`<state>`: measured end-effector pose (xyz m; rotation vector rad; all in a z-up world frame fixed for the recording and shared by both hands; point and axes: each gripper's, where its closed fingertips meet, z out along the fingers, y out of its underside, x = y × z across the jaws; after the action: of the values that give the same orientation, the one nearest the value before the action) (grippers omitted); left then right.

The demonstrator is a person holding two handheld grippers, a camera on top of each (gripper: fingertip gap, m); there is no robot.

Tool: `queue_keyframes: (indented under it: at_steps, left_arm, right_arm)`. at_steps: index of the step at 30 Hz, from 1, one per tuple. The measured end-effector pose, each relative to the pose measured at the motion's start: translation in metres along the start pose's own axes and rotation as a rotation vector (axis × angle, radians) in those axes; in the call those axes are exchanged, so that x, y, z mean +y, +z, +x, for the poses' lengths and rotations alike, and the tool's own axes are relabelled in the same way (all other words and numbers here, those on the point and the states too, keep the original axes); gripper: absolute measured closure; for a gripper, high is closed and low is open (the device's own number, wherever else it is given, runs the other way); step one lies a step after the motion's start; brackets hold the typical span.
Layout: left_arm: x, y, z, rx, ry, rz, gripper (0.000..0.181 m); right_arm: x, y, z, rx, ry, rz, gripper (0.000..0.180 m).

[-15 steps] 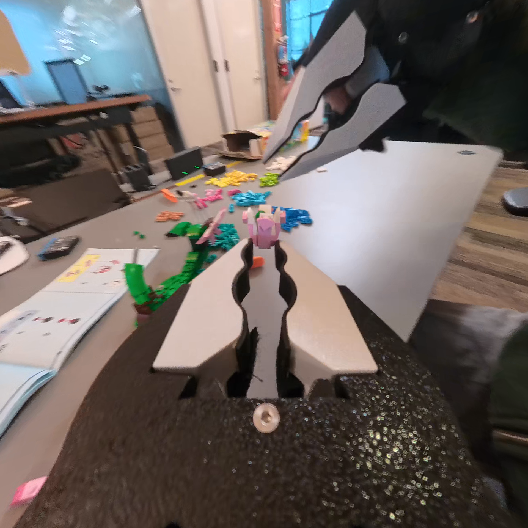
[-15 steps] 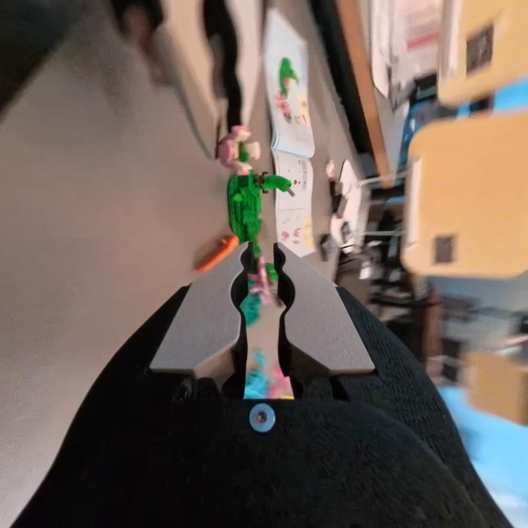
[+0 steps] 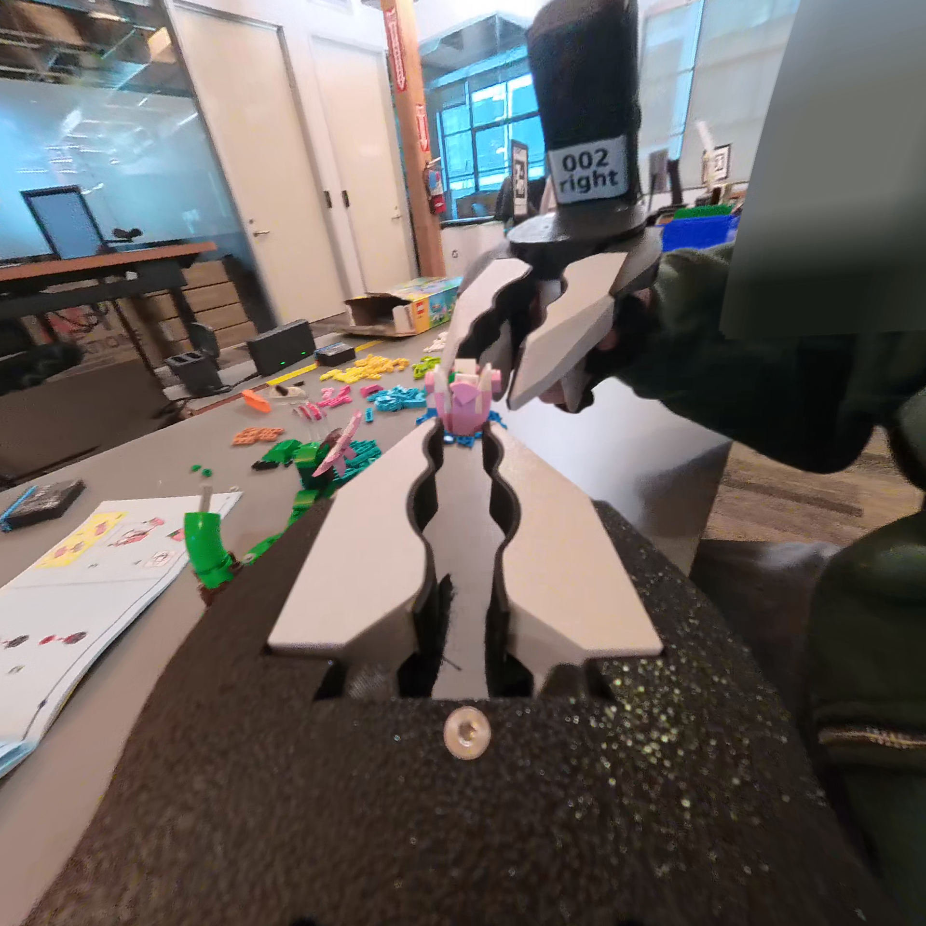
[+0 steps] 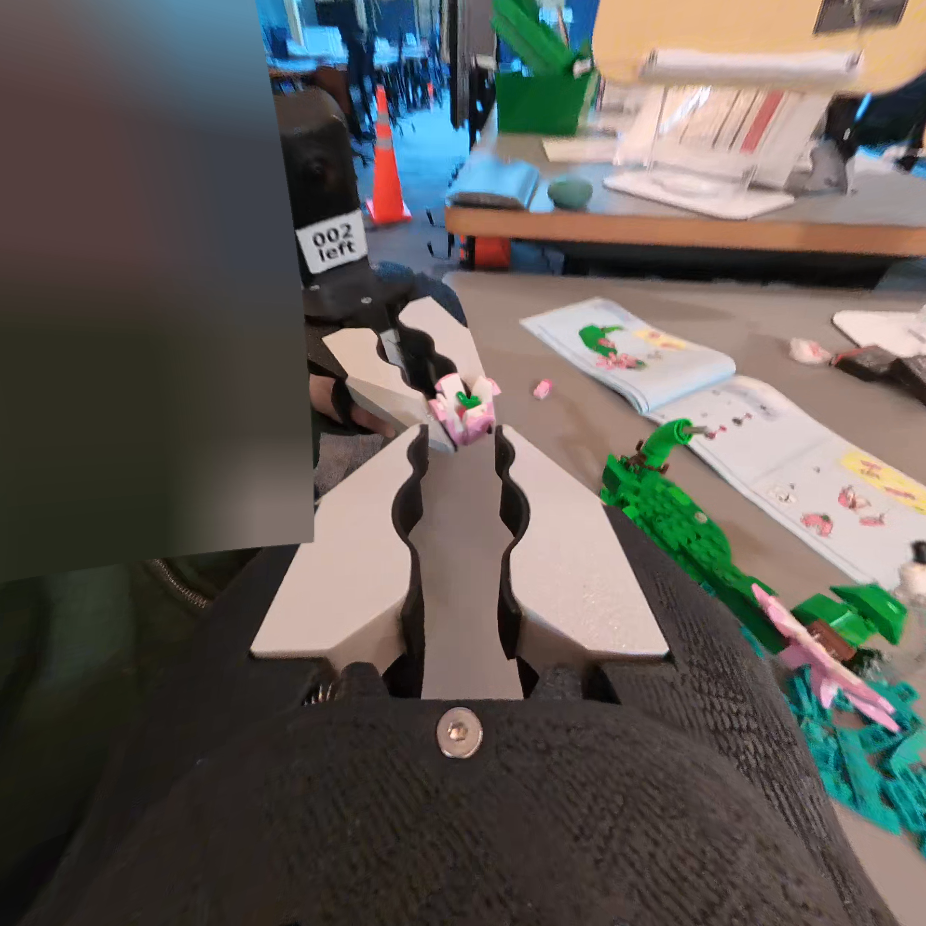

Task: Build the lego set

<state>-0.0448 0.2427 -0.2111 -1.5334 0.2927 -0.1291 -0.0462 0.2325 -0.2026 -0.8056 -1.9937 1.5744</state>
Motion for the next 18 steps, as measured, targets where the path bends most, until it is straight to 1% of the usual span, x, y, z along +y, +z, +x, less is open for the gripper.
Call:
queue_keyframes:
  at_steps: [3,8,12,15,18]
  left_arm:
    - [0.0012,0.0025,0.0049,0.041,-0.006,-0.011,0.168]
    - [0.0008,0.0031,0.0072,0.053,-0.021,-0.010,0.167]
    - [-0.0020,0.0033,0.0083,0.043,-0.010,0.001,0.167]
    - [-0.0038,0.0048,0.0079,0.026,-0.001,0.004,0.159]
    - [-0.0059,0.0067,0.0096,0.024,0.004,0.013,0.153]
  right_arm:
    - [-0.0053,-0.0002,-0.0035,-0.039,-0.016,0.039,0.156]
    - [-0.0058,-0.0011,-0.0048,-0.071,-0.019,0.053,0.158]
    - [-0.0081,-0.0029,-0.0051,-0.079,0.010,0.108,0.158]
    - [-0.0107,-0.0044,-0.0054,-0.086,0.028,0.142,0.158]
    - [-0.0107,-0.0030,-0.0065,-0.087,0.020,0.141,0.158]
